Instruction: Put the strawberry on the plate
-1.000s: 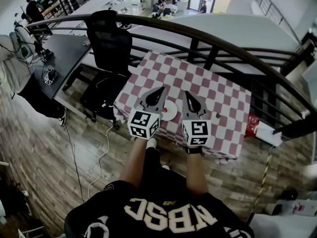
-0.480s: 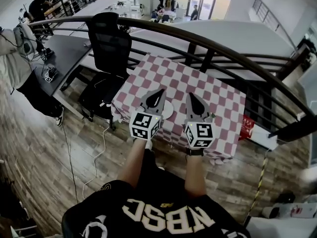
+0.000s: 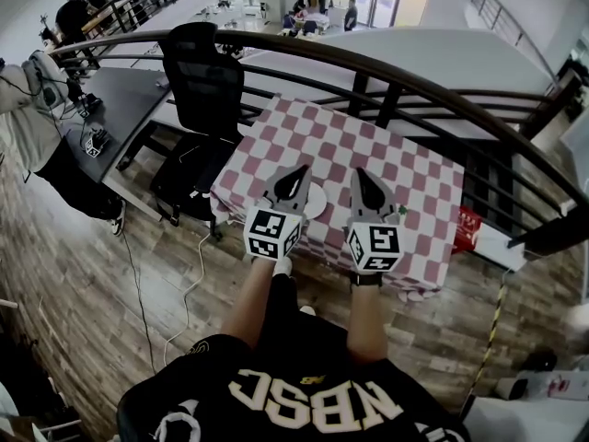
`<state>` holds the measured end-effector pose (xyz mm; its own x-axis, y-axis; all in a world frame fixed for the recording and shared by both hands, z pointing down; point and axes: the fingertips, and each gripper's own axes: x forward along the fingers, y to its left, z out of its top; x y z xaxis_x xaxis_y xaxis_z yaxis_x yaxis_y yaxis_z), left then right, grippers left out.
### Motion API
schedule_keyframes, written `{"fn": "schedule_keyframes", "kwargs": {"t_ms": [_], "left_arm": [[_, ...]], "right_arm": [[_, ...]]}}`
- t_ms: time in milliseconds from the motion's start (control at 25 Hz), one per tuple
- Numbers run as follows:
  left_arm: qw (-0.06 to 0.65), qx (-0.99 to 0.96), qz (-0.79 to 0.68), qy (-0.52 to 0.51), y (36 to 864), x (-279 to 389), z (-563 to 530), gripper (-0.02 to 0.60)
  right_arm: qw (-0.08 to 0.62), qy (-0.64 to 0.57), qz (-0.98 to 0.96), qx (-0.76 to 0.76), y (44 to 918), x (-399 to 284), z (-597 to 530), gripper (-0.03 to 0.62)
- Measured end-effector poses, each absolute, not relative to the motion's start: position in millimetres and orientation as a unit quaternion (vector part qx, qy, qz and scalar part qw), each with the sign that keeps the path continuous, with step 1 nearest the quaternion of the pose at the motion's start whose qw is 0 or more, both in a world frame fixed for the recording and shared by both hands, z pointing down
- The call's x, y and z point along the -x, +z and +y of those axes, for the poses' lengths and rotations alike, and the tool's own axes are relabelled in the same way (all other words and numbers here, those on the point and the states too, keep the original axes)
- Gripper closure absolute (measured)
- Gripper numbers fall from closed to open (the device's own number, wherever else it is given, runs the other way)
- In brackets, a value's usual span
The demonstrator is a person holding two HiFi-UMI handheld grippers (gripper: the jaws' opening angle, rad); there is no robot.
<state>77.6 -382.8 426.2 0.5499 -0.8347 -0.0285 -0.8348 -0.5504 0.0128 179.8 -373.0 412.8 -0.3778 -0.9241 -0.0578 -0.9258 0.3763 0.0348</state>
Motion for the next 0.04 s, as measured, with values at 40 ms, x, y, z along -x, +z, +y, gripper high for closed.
{"fn": "schedule_keyframes", "kwargs": {"t_ms": [40], "left_arm": [[0.0, 0.881, 0.474, 0.015, 427.6, -77.9, -385.7, 0.566]], "right_arm": [[0.014, 0.029, 0.829, 0.558, 413.9, -180.3, -376.1, 0.576]]}}
